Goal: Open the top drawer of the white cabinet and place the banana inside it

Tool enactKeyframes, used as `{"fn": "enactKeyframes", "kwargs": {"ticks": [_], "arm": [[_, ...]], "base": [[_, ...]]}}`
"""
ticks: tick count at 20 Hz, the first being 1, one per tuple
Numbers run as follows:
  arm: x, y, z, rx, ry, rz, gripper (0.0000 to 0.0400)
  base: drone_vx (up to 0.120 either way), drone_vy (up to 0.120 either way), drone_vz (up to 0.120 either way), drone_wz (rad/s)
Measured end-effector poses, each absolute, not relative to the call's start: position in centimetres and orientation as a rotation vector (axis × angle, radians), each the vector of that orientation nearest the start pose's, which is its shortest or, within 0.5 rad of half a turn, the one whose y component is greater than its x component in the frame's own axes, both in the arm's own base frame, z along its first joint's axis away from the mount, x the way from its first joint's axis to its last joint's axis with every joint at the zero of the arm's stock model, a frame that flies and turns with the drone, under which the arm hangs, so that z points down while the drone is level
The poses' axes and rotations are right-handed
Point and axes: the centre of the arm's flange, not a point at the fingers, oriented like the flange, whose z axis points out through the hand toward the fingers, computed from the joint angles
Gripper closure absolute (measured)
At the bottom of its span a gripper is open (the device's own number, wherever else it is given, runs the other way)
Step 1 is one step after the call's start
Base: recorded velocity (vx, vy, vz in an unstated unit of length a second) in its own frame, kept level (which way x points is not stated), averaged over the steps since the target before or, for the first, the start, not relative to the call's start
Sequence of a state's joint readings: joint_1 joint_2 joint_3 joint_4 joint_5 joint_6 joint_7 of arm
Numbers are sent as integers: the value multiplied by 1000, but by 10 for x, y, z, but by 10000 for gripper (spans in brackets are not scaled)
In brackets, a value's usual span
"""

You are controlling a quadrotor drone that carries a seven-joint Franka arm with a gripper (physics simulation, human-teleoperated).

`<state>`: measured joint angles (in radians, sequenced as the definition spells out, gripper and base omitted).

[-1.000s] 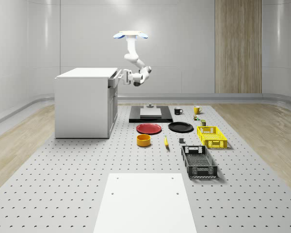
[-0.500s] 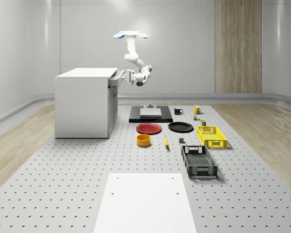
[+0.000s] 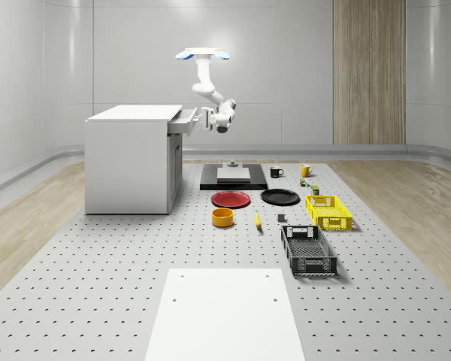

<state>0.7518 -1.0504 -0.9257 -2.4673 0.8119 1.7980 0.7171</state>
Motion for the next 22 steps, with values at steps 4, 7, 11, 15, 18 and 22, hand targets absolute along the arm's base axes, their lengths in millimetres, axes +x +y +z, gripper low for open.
{"fn": "enactKeyframes", "kwargs": {"ticks": [4, 7, 11, 15, 18, 22], "arm": [[340, -102, 563, -1488, 614, 612, 277], [341, -118, 560, -1491, 605, 603, 272], [340, -141, 561, -1489, 607, 606, 286], [340, -165, 562, -1488, 612, 610, 282], [340, -180, 562, -1487, 613, 611, 145], [340, -194, 563, -1486, 613, 612, 53]], "base": [[0, 0, 0, 0], [0, 0, 0, 0], [0, 0, 0, 0], [0, 0, 0, 0], [0, 27, 0, 0], [0, 120, 0, 0]]}}
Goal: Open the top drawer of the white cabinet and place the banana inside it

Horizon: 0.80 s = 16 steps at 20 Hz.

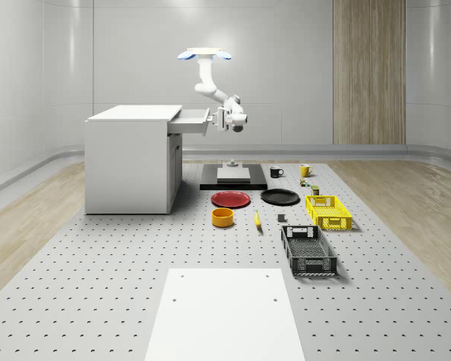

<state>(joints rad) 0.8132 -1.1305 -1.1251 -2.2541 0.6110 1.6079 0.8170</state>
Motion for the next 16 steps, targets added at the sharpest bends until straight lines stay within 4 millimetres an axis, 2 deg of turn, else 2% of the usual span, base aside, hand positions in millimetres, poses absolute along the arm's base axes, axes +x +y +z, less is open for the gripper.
{"fn": "enactKeyframes", "kwargs": {"ticks": [5, 13, 14, 16], "arm": [[341, -201, 563, -1485, 614, 613, 15], [341, -207, 562, -1468, 607, 618, 2], [341, -211, 551, -1342, 553, 652, 0], [341, -198, 519, -1031, 421, 708, 0]], "base": [[0, 120, 0, 0], [0, 120, 0, 0], [0, 120, 0, 0], [0, 120, 0, 0]]}}
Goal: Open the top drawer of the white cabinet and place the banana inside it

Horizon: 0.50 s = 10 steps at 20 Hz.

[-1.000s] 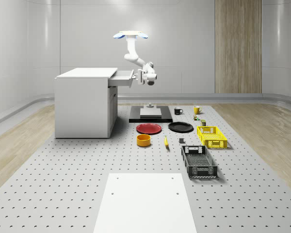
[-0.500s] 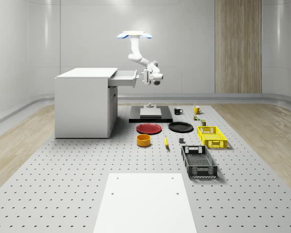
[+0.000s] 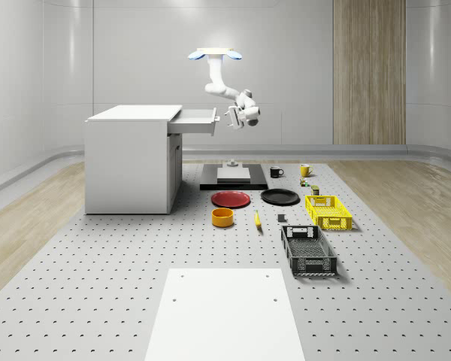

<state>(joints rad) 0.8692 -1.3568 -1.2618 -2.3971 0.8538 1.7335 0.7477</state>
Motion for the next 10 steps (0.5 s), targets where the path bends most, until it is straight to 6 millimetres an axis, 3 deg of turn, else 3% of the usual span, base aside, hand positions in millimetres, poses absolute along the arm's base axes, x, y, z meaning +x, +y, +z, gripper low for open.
{"fn": "enactKeyframes", "kwargs": {"ticks": [2, 5, 10], "arm": [[341, -180, 495, -761, 307, 743, 0], [341, -154, 476, -461, 183, 770, 0], [341, -126, 465, -192, 74, 783, 0]], "base": [[0, 120, 0, 0], [13, 120, 0, 0], [120, 120, 0, 0]]}}
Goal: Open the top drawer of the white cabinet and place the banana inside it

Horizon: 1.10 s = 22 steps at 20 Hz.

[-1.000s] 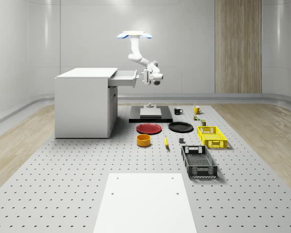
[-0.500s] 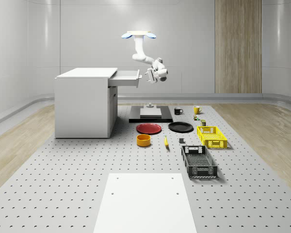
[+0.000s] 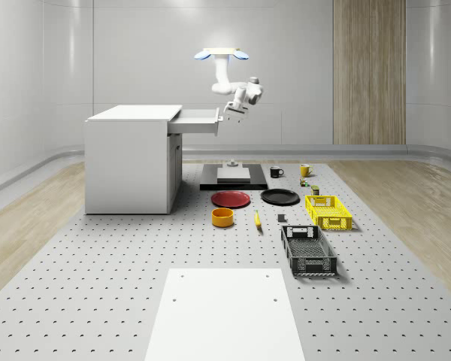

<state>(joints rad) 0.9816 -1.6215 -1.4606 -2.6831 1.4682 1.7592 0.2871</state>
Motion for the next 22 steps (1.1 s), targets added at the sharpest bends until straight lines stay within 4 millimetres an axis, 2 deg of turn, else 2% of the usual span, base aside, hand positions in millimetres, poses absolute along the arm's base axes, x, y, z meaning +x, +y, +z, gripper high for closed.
{"fn": "enactKeyframes", "kwargs": {"ticks": [5, 7, 18, 22], "arm": [[341, -114, 463, -80, 30, 785, 0], [341, -112, 463, -56, 21, 785, 0], [341, -107, 463, -10, 3, 785, 0], [341, -106, 463, -6, 1, 785, 0]], "base": [[120, 120, 0, 0], [120, 40, 0, 0], [120, 120, 0, 0], [120, 20, 0, 0]]}}
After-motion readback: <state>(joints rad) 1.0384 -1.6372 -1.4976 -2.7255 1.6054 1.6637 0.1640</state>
